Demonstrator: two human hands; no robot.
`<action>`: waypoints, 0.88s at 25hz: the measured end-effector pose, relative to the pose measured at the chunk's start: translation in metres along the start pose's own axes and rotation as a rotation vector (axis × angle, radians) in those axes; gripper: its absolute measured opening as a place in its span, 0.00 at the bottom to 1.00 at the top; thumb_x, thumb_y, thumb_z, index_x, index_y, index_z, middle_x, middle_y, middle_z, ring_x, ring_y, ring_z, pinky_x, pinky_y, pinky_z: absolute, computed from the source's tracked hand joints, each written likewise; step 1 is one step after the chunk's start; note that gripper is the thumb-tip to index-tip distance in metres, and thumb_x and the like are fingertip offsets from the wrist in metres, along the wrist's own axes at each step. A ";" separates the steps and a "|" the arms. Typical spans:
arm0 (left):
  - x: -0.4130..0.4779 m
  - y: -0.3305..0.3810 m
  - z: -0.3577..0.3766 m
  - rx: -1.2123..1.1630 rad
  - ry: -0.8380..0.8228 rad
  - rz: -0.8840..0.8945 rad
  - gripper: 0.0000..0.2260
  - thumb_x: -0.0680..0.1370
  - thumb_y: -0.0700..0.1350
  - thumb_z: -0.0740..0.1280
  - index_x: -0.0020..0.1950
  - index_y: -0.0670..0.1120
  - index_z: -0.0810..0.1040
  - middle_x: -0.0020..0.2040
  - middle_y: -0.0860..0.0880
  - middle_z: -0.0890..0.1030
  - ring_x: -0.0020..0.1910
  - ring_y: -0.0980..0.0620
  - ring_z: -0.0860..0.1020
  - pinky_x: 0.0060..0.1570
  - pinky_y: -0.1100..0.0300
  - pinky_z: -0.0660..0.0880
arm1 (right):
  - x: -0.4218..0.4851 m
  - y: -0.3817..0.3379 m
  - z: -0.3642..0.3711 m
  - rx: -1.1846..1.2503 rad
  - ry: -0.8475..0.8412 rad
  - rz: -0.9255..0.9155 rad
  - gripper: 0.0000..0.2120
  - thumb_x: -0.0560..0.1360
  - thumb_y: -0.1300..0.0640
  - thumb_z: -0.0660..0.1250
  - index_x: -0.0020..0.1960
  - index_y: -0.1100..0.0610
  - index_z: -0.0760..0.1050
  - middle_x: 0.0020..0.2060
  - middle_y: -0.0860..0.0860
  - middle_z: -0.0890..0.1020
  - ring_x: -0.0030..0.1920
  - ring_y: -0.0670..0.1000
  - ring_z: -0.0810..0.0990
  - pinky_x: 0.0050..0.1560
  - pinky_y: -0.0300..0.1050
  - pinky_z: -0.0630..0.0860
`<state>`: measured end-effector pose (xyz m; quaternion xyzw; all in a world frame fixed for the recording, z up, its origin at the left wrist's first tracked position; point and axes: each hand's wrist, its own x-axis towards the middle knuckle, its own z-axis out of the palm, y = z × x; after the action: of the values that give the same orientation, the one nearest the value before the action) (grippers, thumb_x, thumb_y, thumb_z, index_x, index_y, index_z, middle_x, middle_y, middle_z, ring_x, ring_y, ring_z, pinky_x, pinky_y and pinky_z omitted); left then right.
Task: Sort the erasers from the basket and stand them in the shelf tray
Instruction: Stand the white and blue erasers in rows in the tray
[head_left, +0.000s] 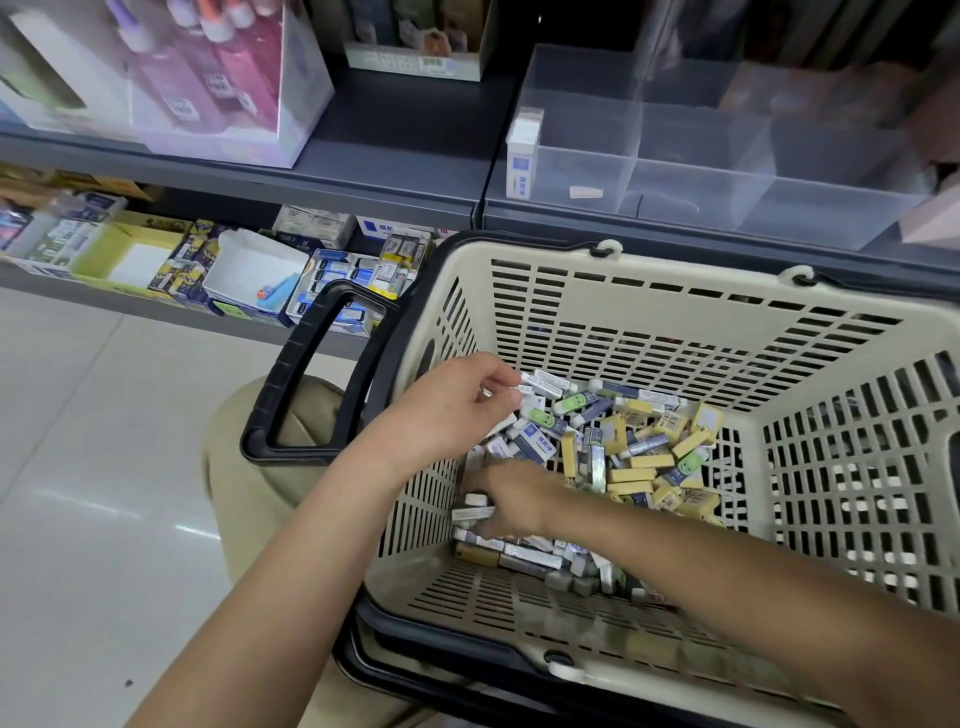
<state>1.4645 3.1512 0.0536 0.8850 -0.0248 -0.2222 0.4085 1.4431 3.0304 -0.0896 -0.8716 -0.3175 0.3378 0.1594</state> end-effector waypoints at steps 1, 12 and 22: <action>0.000 0.000 0.000 -0.002 0.001 -0.002 0.11 0.79 0.46 0.63 0.60 0.47 0.75 0.50 0.54 0.76 0.50 0.55 0.76 0.52 0.63 0.72 | -0.006 0.007 -0.004 0.088 -0.020 0.013 0.24 0.68 0.52 0.71 0.63 0.54 0.72 0.52 0.53 0.77 0.50 0.55 0.77 0.43 0.42 0.72; 0.006 0.028 0.021 -0.236 -0.069 -0.223 0.27 0.78 0.55 0.61 0.74 0.47 0.59 0.69 0.48 0.67 0.63 0.49 0.71 0.59 0.52 0.72 | -0.090 0.033 -0.096 0.952 0.455 0.163 0.09 0.68 0.59 0.74 0.46 0.53 0.78 0.34 0.49 0.79 0.29 0.45 0.74 0.29 0.36 0.72; 0.050 0.072 0.061 -1.298 -0.215 -0.352 0.16 0.69 0.46 0.73 0.52 0.40 0.78 0.42 0.42 0.83 0.39 0.48 0.83 0.35 0.58 0.80 | -0.123 0.037 -0.128 0.666 0.644 0.089 0.18 0.75 0.59 0.66 0.64 0.55 0.72 0.56 0.46 0.79 0.57 0.42 0.77 0.61 0.41 0.72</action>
<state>1.4937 3.0482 0.0532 0.4243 0.2175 -0.3419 0.8098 1.4778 2.9128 0.0447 -0.8463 -0.0886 0.1398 0.5064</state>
